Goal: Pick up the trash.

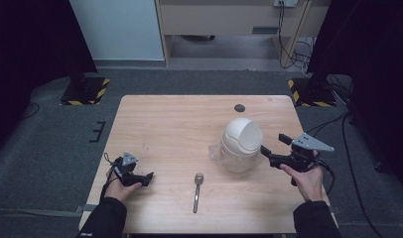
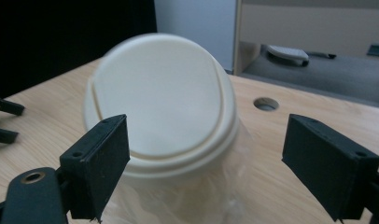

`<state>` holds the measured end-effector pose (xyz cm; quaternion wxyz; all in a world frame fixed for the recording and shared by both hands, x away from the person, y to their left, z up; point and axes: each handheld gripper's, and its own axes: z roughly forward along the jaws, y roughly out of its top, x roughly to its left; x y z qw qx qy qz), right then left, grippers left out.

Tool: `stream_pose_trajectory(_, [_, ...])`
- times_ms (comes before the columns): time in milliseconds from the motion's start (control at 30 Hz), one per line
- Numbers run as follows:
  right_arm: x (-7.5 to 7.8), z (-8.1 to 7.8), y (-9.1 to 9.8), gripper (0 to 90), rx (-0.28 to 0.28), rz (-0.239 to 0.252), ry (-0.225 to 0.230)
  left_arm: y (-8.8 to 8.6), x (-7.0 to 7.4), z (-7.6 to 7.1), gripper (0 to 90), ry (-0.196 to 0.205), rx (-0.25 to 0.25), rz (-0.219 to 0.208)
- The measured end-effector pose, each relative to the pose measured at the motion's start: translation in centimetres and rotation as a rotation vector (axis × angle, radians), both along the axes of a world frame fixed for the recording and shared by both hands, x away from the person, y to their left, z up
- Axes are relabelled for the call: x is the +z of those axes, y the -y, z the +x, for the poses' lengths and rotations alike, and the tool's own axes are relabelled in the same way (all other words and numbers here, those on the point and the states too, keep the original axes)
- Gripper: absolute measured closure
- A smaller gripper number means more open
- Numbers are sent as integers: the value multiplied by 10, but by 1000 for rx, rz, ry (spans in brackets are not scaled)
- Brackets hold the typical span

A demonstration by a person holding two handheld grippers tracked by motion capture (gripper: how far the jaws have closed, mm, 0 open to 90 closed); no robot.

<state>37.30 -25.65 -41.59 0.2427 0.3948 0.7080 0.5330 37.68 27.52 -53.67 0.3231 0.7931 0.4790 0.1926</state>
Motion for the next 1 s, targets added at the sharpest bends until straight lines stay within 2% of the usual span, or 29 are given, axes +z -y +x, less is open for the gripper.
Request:
stream_pose_trajectory(200, [11,1,-22,142,67,29,36,0,0,0,0,0,0,0])
stream_pose_trajectory(267, [11,2,-30,141,81,29,36,0,0,0,0,0,0,0])
stream_pose_trajectory(333, [10,4,-37,140,97,50,33,0,0,0,0,1,1,1])
stream_pose_trajectory(400, [8,6,-43,140,106,35,31,0,0,0,0,1,1,0])
stream_pose_trajectory(600, [-3,13,-58,134,121,-4,-1,0,0,0,0,0,0,0])
stream_pose_trajectory(833, [-26,18,-64,133,122,-51,-55,1,0,-1,0,0,0,2])
stream_pose_trajectory(900, [-29,18,-65,138,125,-53,-43,1,0,-1,0,-1,-1,3])
stream_pose_trajectory(1000, [-30,19,-67,141,134,-34,-57,1,0,-1,0,0,0,3])
